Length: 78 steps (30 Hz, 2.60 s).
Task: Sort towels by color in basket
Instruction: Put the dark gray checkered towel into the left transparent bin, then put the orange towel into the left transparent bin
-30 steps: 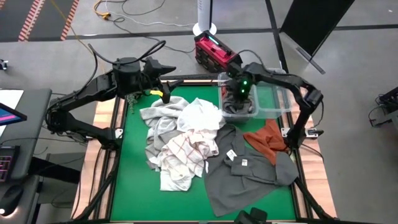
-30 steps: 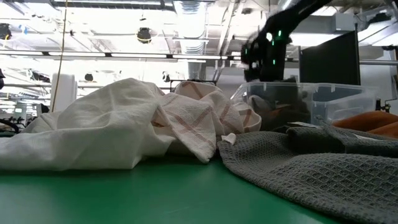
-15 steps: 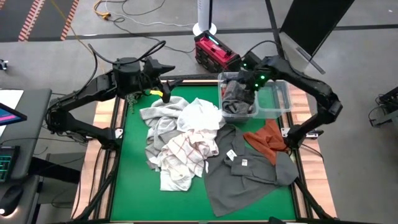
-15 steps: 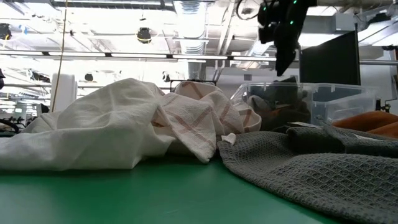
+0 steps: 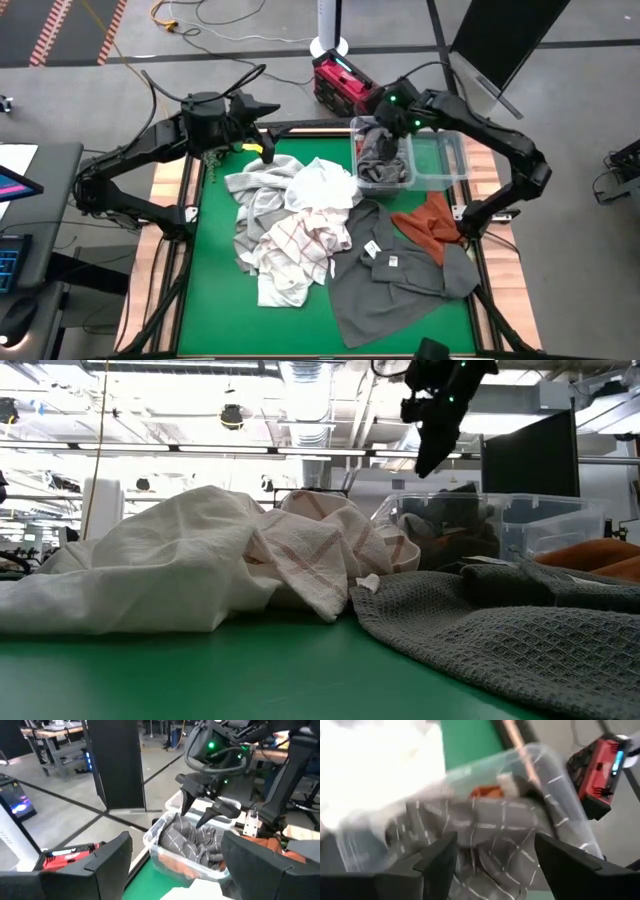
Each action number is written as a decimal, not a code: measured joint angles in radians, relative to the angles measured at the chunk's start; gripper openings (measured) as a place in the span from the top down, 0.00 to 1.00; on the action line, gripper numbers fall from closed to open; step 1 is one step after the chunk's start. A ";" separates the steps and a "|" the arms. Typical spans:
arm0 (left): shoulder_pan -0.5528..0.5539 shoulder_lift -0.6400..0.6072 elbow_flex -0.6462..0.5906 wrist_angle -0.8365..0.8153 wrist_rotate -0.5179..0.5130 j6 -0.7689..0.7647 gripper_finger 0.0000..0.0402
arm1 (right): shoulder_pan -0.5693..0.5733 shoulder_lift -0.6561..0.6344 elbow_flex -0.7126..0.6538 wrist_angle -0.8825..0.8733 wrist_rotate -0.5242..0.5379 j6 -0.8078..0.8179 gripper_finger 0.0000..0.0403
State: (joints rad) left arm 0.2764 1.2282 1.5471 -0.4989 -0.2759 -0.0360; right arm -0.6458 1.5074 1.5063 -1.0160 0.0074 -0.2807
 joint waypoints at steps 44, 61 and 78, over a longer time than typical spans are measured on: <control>0.000 0.000 0.000 -0.028 0.017 0.110 0.27 | 0.334 -0.231 -0.191 -0.327 -0.187 0.266 0.28; 0.000 0.000 0.000 -0.042 0.017 0.220 0.27 | 0.759 -0.426 -0.832 -0.111 0.004 0.802 0.32; -0.023 0.214 0.000 0.200 0.357 0.063 0.27 | 0.669 -0.481 -0.793 0.144 -0.012 0.814 0.92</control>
State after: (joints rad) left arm 0.2533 1.4423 1.5471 -0.2986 0.0807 0.0268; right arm 0.0233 1.0263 0.7137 -0.8722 -0.0048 0.5335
